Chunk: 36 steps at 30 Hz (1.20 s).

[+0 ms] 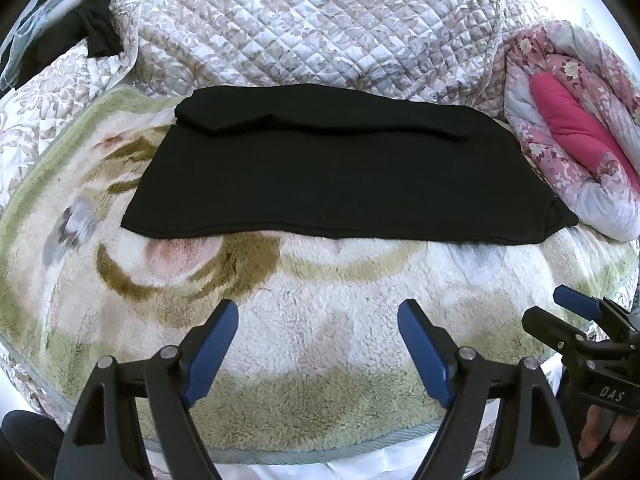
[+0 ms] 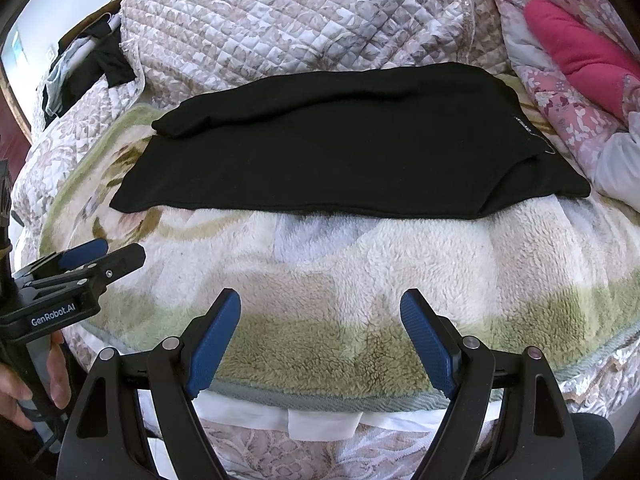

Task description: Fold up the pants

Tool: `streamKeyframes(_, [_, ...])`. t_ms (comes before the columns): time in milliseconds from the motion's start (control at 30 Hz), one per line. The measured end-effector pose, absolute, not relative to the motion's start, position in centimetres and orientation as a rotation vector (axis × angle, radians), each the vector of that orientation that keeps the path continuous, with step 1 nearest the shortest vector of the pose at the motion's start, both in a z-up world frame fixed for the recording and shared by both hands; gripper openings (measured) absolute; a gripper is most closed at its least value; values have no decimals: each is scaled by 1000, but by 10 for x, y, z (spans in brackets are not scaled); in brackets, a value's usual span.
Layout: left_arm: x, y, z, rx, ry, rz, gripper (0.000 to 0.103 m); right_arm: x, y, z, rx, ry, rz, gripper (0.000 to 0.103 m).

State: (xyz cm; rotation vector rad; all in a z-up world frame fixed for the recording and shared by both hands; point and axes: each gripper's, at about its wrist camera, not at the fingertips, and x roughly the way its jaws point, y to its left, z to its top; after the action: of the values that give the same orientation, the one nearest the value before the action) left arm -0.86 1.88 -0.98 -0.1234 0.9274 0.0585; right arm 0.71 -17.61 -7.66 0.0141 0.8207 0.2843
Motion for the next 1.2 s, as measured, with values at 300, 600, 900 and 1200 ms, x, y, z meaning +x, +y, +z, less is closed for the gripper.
streamKeyframes(300, [-6,22,-13,-133,945,61,84,9,-177,-76,11,822,286,82])
streamKeyframes(600, [-2,23,-15,-129,948,63,84,16,-177,-75,7,828,291,82])
streamKeyframes(900, [10,31,-20,-133,955,76,82,32,-187,-79,41,859,265,82])
streamKeyframes(1200, [20,34,-25,-132,961,84,82,42,-191,-80,46,862,262,82])
